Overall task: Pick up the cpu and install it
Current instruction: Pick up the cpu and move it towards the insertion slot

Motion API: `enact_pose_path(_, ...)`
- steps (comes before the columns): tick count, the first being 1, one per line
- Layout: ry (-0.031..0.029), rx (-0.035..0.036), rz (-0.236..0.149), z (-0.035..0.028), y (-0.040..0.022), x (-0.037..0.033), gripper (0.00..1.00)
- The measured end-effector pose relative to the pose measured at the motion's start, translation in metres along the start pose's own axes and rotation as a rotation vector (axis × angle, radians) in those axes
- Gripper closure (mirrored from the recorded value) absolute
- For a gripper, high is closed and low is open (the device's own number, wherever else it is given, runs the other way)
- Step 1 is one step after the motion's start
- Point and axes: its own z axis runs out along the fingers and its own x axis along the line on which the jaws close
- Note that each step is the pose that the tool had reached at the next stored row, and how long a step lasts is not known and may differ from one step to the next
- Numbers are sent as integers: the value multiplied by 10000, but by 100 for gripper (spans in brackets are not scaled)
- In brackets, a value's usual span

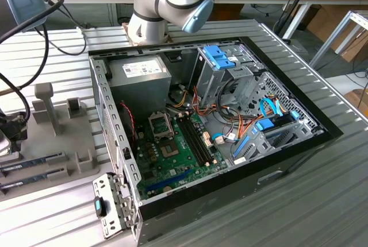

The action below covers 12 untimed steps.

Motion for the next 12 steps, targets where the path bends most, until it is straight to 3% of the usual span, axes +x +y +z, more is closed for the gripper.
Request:
enact_pose_path(1, -5, 59, -4, 1, 12, 0, 38)
enact_pose_path(3, -27, 334, -10, 3, 47, 3, 38)
enact_pose_path(5, -36, 479, -14, 4, 79, 6, 38)
enact_pose_path(9, -41, 509, -18, 8, 124, 9, 38)
enact_pose_path(12, -43, 582, -23, 7, 124, 9, 38)
